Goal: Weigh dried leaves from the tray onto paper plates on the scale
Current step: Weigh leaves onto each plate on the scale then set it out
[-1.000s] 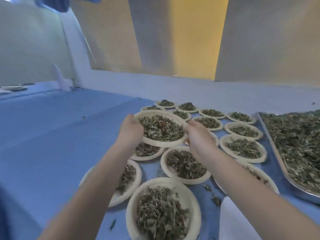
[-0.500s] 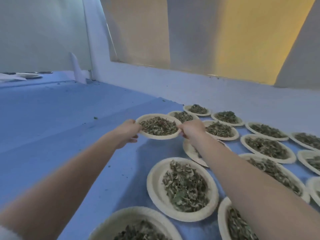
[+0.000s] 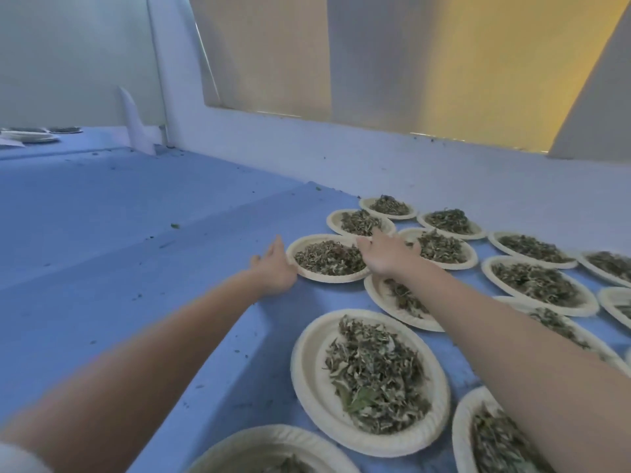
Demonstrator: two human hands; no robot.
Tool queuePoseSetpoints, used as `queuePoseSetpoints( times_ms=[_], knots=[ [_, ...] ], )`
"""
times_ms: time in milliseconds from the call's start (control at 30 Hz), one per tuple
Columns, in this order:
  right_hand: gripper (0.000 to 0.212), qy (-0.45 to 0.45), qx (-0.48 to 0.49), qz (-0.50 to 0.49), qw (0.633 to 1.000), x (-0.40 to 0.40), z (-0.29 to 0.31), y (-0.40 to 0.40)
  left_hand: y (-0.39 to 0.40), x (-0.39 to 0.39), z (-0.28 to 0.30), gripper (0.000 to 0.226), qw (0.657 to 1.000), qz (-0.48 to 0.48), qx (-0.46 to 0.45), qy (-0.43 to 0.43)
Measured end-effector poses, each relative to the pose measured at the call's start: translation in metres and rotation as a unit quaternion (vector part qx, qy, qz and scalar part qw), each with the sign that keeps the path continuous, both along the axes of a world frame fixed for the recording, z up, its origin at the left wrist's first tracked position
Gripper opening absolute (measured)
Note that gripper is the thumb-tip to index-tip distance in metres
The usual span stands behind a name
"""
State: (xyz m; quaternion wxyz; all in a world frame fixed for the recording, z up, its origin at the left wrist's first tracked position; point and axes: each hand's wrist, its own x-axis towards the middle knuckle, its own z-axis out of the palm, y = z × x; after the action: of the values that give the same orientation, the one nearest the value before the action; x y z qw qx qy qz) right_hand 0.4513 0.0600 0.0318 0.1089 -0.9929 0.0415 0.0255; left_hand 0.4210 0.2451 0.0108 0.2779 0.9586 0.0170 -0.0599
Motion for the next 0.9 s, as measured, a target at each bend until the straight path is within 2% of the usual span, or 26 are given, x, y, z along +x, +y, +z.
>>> queuePoseSetpoints(
  times_ms=[167,300,400,633,833,900],
  knots=[
    [0.059,-0.054,0.084,0.066,0.993,-0.066,0.043,-0.001,-0.007,-0.054,0.058,0.064,0.998,-0.033,-0.044,-0.017],
    [0.06,-0.062,0.146,0.101,0.982,-0.146,0.076,-0.01,-0.035,-0.135,0.106,0.063,0.992,-0.077,-0.096,-0.018],
    [0.059,-0.082,0.155,0.109,0.978,-0.207,0.093,-0.023,-0.068,-0.196,0.127,0.062,0.985,-0.136,-0.103,-0.018],
    [0.046,-0.115,0.11,0.056,0.986,-0.33,0.122,-0.115,-0.177,-0.291,0.151,0.062,0.95,-0.281,-0.124,-0.048],
    [0.038,-0.074,0.011,-0.088,0.993,-0.455,0.149,-0.234,-0.312,-0.375,0.151,0.066,0.891,-0.426,-0.154,-0.027],
    [0.034,-0.049,-0.06,-0.136,0.988,-0.498,0.153,-0.272,-0.361,-0.406,0.148,0.065,0.87,-0.47,-0.146,-0.028]
  ],
)
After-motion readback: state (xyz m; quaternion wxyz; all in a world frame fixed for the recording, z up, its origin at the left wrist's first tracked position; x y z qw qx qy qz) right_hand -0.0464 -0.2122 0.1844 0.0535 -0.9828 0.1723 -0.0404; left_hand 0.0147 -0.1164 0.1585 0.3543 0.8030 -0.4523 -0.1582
